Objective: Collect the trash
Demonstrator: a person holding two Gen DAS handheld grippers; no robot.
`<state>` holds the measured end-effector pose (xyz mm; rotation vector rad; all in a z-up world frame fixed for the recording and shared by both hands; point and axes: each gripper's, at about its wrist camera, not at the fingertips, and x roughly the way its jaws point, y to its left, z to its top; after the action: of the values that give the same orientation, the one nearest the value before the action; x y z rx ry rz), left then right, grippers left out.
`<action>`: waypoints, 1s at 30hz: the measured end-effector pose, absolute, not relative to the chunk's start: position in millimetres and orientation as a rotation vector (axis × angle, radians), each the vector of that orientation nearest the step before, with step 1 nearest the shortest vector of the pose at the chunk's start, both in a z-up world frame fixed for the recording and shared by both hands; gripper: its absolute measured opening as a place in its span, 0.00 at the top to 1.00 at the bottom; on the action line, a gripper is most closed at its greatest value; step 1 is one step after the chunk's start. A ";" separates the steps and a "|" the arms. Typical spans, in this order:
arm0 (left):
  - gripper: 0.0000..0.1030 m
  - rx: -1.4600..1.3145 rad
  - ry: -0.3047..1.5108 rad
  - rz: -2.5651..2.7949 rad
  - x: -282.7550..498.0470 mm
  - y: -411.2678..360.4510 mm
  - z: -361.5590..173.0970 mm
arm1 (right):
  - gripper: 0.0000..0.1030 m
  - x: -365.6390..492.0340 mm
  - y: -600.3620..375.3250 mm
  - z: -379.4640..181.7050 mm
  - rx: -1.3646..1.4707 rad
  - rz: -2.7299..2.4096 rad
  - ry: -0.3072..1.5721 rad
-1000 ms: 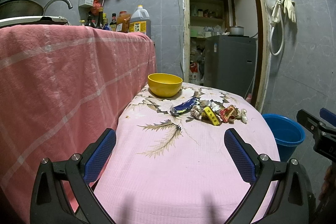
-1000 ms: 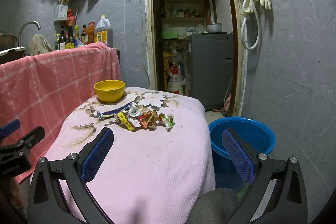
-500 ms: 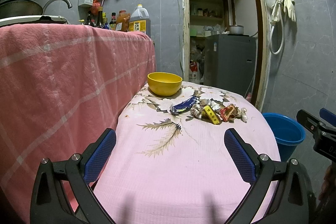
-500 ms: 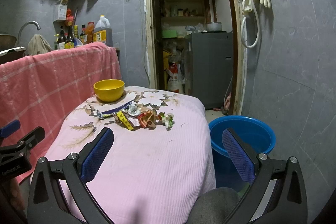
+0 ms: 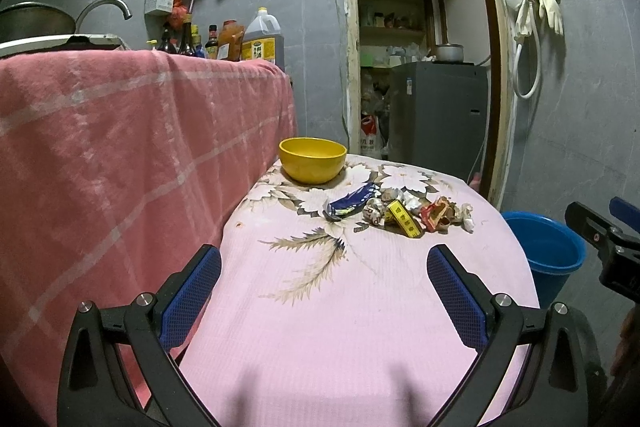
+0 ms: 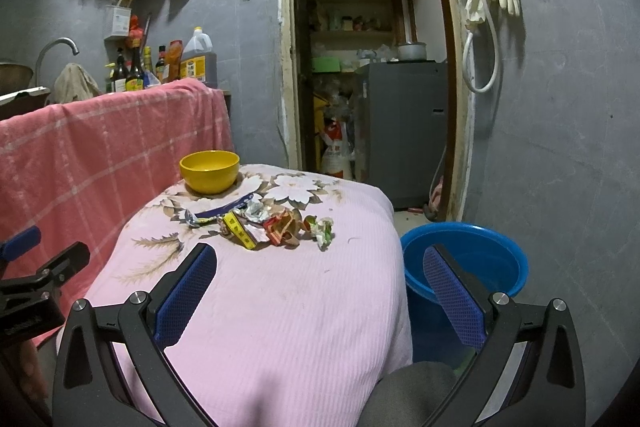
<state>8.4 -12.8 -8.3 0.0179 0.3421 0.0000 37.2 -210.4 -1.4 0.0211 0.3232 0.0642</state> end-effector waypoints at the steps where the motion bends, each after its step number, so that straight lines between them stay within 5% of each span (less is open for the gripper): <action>1: 0.02 0.019 0.341 0.001 12.1 -12.9 -9.0 | 0.00 38.8 -209.7 -0.5 0.016 0.068 0.316; 30: 0.02 0.038 0.346 -0.012 113.0 -40.0 16.8 | 0.00 131.3 -227.6 19.7 -0.078 0.072 0.219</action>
<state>113.0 -40.0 16.8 0.0378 0.3464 -0.0119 131.3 -227.6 19.7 -0.0781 0.2186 0.0724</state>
